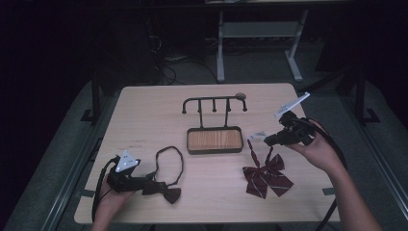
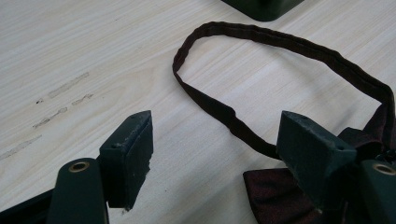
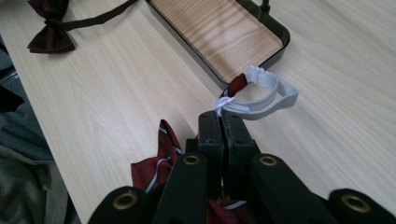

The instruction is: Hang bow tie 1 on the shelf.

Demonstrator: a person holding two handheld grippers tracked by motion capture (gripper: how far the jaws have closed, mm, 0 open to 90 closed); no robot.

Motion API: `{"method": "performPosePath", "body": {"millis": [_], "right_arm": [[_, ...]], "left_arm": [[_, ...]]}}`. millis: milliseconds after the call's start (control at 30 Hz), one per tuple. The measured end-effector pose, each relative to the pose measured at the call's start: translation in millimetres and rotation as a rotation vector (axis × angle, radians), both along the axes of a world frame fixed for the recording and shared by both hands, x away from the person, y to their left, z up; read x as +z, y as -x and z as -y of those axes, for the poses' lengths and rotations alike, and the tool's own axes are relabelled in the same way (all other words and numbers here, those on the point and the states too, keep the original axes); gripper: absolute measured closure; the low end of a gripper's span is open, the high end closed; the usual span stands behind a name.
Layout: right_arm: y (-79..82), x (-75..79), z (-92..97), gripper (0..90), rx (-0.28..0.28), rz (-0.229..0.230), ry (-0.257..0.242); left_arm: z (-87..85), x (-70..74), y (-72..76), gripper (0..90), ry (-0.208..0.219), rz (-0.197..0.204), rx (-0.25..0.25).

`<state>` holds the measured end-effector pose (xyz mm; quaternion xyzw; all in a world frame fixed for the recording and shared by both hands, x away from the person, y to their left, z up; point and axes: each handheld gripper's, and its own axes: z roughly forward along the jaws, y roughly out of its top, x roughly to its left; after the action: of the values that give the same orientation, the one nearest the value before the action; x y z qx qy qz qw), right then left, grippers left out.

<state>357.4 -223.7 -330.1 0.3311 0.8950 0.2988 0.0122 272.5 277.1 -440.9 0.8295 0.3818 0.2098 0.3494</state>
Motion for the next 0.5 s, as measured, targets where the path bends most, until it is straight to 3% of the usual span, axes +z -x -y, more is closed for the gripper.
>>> {"method": "performPosePath", "body": {"millis": [267,500], "right_arm": [[0.9,12.4,-0.8,87.7,0.022,0.016,-0.002],[2.6,23.1,-4.7,87.7,0.045,0.041,0.003]], "left_arm": [[-1.2,-0.2,-0.8,27.6,-0.012,0.001,-0.007],[-1.0,-0.5,-0.5,27.6,0.004,0.002,0.001]]}}
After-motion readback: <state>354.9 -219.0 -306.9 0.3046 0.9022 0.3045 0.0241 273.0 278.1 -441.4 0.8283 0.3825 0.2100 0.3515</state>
